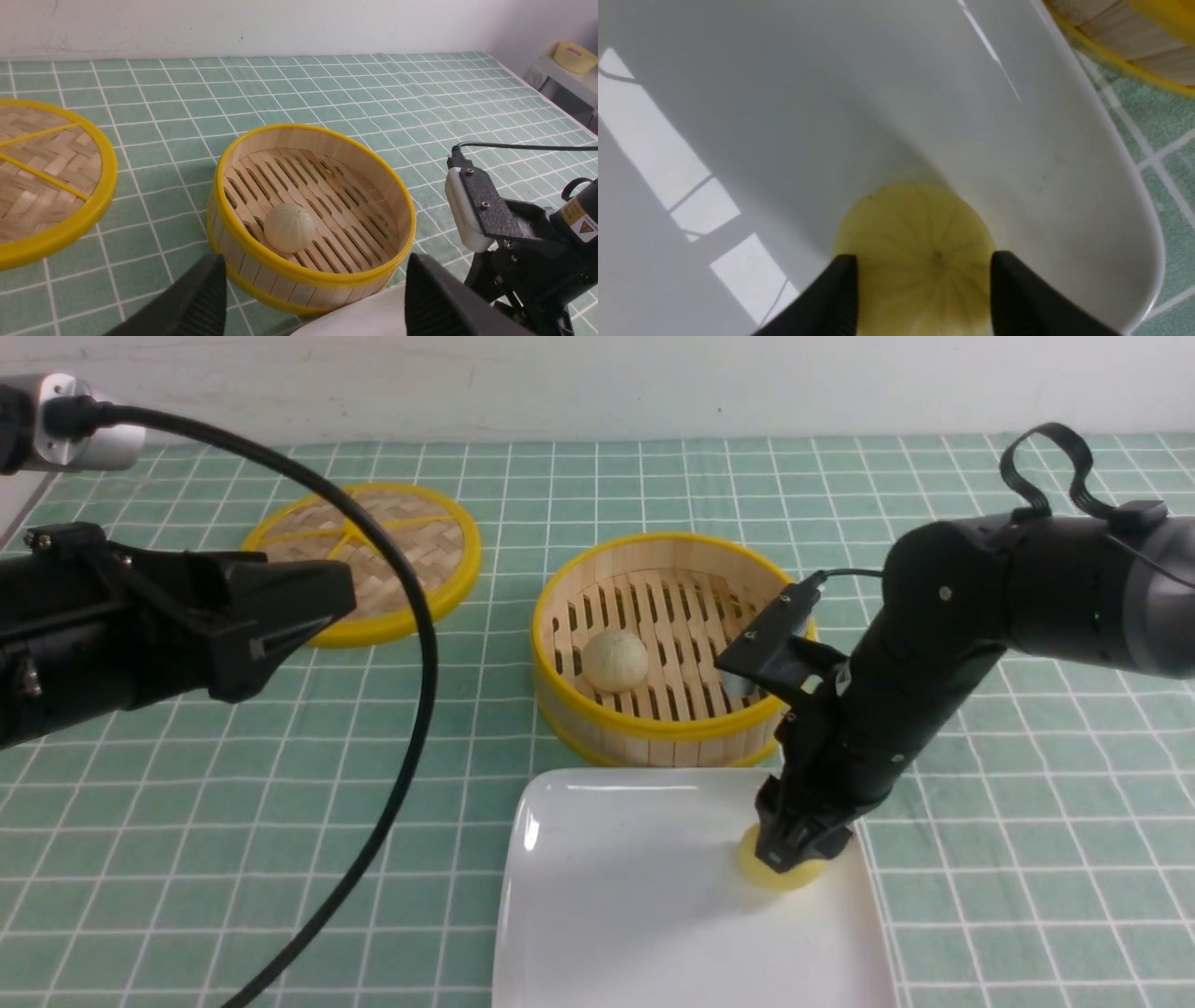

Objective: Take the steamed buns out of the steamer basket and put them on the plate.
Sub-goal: Use the right arm to put the steamed stuffed bun into the plate, then use the left arm to grab the steamed stuffed bun that is closest to it

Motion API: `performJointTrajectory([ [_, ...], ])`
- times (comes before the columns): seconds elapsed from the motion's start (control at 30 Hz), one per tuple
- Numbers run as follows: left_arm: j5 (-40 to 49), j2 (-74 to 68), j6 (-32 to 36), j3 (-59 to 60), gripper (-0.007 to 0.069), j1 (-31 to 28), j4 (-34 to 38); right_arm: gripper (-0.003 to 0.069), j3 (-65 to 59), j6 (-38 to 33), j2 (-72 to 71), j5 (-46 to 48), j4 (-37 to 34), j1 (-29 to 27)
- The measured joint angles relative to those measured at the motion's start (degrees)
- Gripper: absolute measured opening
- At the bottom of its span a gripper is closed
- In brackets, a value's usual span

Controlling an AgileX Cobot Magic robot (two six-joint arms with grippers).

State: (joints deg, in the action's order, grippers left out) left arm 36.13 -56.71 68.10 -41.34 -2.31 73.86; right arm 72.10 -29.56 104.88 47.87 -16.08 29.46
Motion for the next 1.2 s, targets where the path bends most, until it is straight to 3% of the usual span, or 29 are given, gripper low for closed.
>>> performJointTrajectory([
  [0.1,0.06,0.0,0.0,0.0,0.0512,0.0,0.05,0.0551,2.13,0.0,-2.2,0.25,0.05,0.0],
  [0.2,0.82,0.0,0.0,0.0,0.0512,0.0,0.12,0.0591,5.4,0.72,-7.33,1.2,0.23,0.0],
  [0.33,1.23,0.0,0.0,0.0,0.0512,0.0,0.12,0.0574,9.4,3.74,-14.77,1.41,2.36,0.0],
  [0.73,1.29,0.0,1.86,0.0,0.0512,0.0,0.52,0.0537,9.2,24.98,-45.06,2.65,24.74,-0.05],
  [1.0,1.75,-0.09,5.45,0.0,0.0512,0.0,3.41,0.0536,-3.12,28.2,-67.96,2.29,26.14,-0.05],
  [1.2,7.88,-3.65,9.88,-0.47,0.0512,0.0,8.34,0.0536,-14.76,31.47,-81.3,0.31,25.46,-0.05],
])
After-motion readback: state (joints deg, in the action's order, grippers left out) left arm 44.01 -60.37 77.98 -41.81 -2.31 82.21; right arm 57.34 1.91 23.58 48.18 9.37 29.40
